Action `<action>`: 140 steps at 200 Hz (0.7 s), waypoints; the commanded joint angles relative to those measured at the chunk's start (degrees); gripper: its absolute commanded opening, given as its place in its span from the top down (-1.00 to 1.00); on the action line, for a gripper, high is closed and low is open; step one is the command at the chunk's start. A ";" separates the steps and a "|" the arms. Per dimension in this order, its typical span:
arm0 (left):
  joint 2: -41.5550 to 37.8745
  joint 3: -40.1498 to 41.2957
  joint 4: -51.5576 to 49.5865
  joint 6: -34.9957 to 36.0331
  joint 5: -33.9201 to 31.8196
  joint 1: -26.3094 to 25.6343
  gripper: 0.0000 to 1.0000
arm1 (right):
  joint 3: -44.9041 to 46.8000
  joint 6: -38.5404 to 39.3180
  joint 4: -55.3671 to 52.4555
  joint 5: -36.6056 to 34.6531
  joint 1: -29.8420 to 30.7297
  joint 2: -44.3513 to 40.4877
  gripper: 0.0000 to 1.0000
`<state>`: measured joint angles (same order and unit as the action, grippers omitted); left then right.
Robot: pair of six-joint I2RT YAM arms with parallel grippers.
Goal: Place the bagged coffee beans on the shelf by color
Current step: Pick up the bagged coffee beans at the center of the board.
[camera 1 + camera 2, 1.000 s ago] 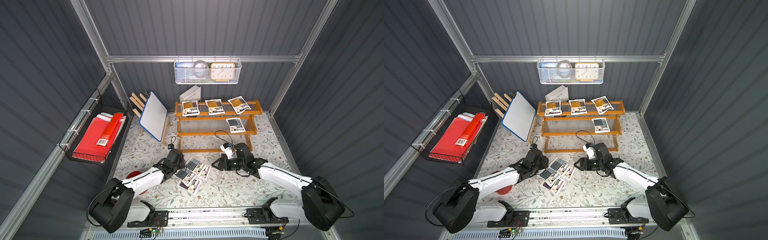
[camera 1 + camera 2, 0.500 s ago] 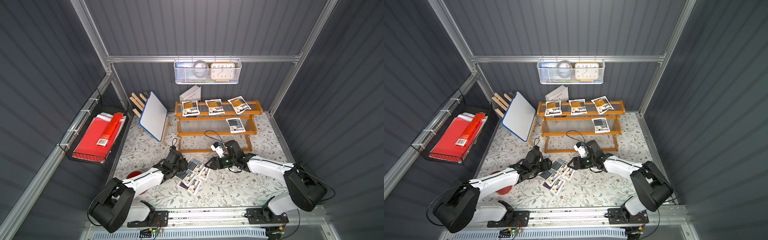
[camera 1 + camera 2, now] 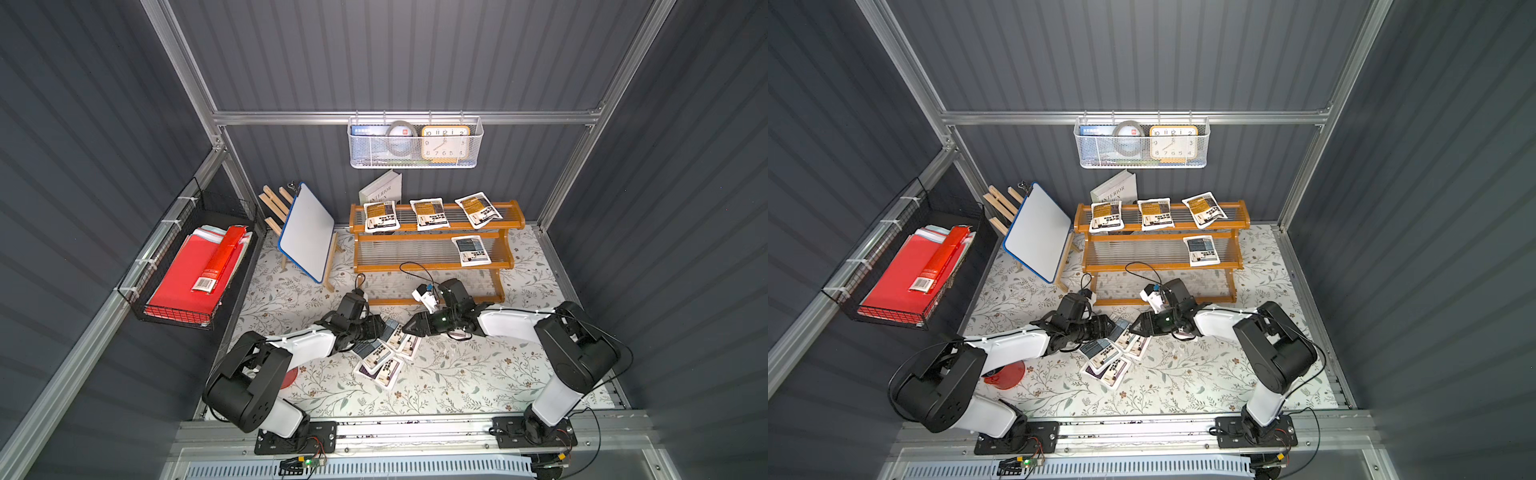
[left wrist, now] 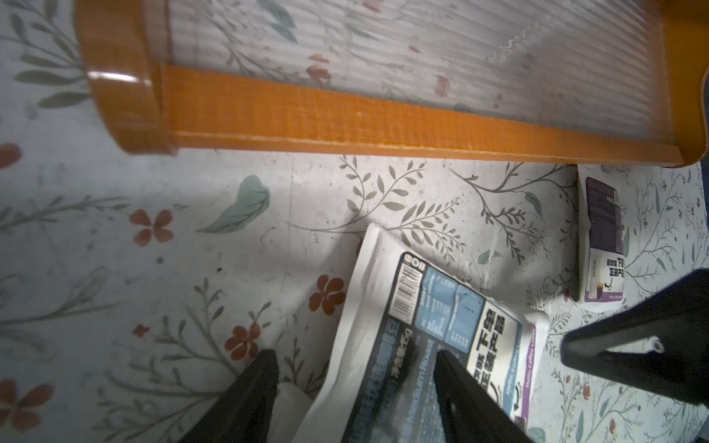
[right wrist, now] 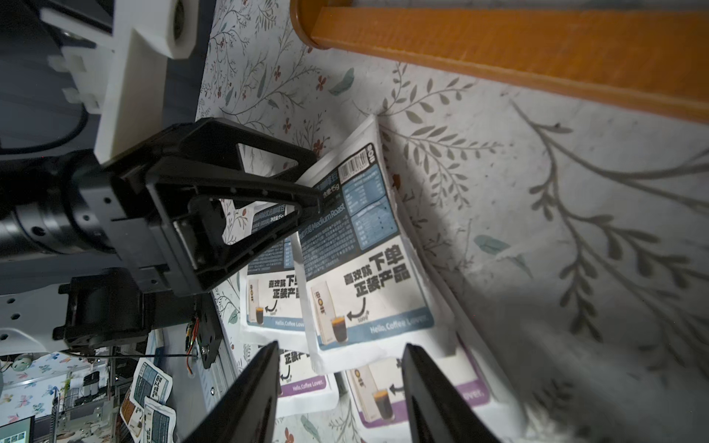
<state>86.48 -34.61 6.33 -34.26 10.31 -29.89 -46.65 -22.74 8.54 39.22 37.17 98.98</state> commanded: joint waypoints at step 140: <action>-5.61 -6.70 -13.06 7.89 2.78 1.05 1.00 | 2.45 2.19 -0.01 -3.71 0.29 -4.89 -0.20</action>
<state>85.56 -38.61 -1.74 -28.45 15.81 -29.52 -45.19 -22.41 10.87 38.26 37.30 98.61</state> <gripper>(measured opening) 0.114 0.581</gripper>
